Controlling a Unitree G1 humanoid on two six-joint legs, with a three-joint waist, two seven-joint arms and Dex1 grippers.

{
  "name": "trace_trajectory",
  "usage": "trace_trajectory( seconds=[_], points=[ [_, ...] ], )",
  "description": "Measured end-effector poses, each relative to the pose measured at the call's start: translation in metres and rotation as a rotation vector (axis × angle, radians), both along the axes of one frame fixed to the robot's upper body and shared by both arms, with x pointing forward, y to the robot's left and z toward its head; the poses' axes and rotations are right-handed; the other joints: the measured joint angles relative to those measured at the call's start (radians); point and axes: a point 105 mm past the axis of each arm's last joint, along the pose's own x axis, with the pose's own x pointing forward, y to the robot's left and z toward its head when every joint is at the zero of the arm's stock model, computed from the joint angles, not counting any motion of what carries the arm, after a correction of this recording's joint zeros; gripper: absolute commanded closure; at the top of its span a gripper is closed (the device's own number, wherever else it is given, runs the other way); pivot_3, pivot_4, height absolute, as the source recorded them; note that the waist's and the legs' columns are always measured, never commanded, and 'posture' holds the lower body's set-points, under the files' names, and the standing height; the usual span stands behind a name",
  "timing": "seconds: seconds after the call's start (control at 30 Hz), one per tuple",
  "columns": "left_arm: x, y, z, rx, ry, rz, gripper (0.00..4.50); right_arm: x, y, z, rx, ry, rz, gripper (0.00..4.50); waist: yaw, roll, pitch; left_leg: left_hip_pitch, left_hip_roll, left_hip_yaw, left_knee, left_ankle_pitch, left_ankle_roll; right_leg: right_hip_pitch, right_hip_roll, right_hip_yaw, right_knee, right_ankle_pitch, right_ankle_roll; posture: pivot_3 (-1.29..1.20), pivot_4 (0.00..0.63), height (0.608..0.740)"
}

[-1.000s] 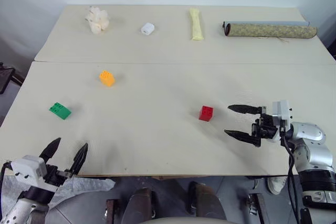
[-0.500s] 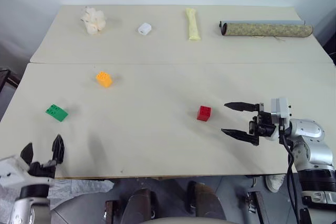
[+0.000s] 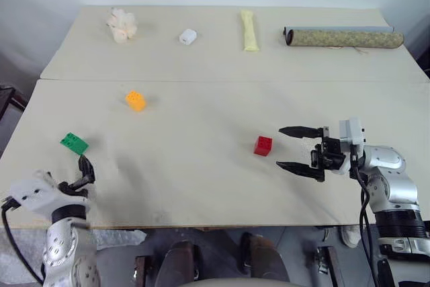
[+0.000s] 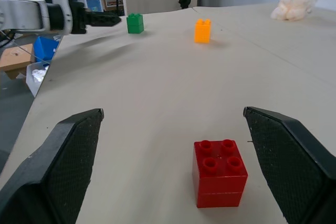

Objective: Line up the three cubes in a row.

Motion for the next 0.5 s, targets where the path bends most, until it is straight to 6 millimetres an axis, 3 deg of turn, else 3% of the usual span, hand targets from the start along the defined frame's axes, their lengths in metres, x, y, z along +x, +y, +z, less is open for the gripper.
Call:
trace_trajectory(
  seconds=[0.2,0.43,0.5],
  points=[
    [0.027,-0.006,0.009,-0.032,-0.002,0.041,0.00,-0.001,0.003,0.001,-0.003,0.008,0.014,0.03,0.010,0.000,0.000,0.000,-0.002,0.001,0.001,0.000,0.000,0.000,0.001,0.000,0.000,0.000,0.000,0.00,0.150,0.740],
    [0.053,-0.006,0.002,-0.027,0.045,0.033,0.00,-0.002,0.007,0.001,-0.006,0.018,0.027,0.03,0.014,0.000,0.000,-0.001,-0.003,0.002,0.001,0.000,0.000,0.000,0.001,-0.001,0.000,0.000,0.000,0.00,0.150,0.740],
    [0.055,-0.004,0.003,-0.014,0.047,0.040,0.39,-0.002,0.007,0.001,-0.006,0.019,0.027,0.00,0.014,0.000,0.000,-0.001,-0.003,0.002,0.001,0.000,0.000,0.000,0.001,-0.001,0.000,0.000,0.000,0.00,0.150,0.740]
  ],
)
